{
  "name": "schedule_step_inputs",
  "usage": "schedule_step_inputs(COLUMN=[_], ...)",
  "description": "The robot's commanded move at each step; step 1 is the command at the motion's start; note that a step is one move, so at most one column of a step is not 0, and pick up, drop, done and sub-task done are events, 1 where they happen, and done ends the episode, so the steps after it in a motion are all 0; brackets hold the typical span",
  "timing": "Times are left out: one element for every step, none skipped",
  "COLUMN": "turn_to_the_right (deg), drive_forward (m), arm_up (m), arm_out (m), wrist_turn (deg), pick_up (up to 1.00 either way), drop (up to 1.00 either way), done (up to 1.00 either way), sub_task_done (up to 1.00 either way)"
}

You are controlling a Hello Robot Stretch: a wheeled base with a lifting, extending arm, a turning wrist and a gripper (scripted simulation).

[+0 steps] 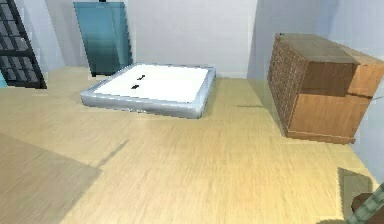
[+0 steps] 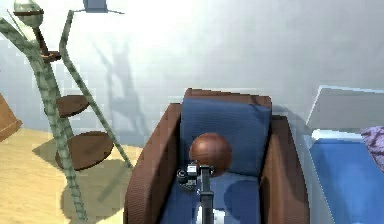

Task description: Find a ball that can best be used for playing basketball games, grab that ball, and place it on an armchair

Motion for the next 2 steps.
schedule_step_inputs(turn_to_the_right=[0.0, 0.0], drive_forward=[0.00, 0.00], arm_up=[0.00, 0.10], arm_out=[0.00, 0.00], wrist_turn=[0.0, 0.0], pick_up=[0.00, 0.00], drop=[1.00, 0.00], done=[0.00, 0.00], sub_task_done=[0.00, 0.00])
